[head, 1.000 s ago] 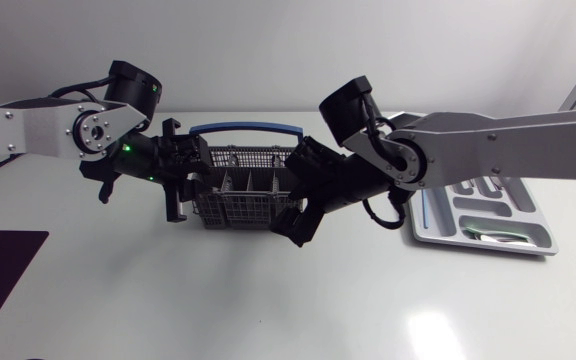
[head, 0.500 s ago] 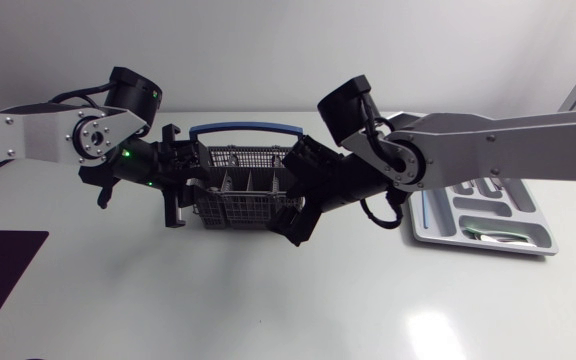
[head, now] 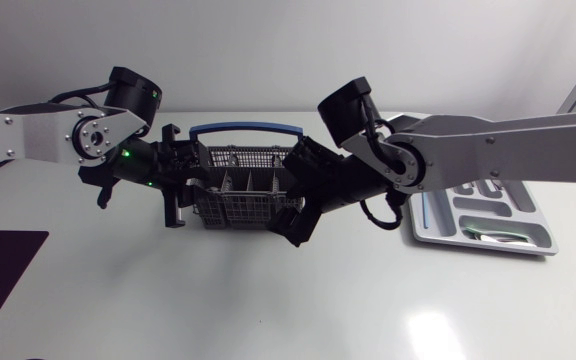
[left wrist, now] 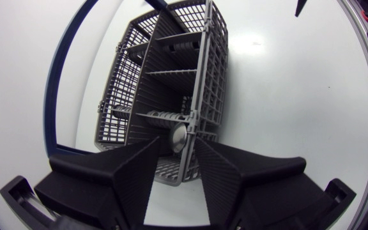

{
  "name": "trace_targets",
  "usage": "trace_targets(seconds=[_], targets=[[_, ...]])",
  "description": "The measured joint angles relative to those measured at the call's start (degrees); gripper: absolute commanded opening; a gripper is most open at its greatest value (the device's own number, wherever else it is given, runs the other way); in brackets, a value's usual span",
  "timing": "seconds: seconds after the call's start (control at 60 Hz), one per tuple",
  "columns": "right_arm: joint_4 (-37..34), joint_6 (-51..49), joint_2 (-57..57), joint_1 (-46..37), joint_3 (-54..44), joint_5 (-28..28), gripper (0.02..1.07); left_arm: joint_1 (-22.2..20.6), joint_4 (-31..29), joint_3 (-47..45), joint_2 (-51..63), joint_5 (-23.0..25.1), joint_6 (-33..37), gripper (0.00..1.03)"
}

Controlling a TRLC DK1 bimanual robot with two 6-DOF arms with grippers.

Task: Unload the cutlery basket into the drawer organizer.

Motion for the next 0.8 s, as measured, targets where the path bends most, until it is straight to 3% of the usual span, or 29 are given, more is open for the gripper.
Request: trace_targets(seconds=[0.8], targets=[[0.20,0.00,0.00,0.02,-0.15,0.00,1.02,0.00,4.63,-1.18,-0.02,0.02,0.00,0.41]])
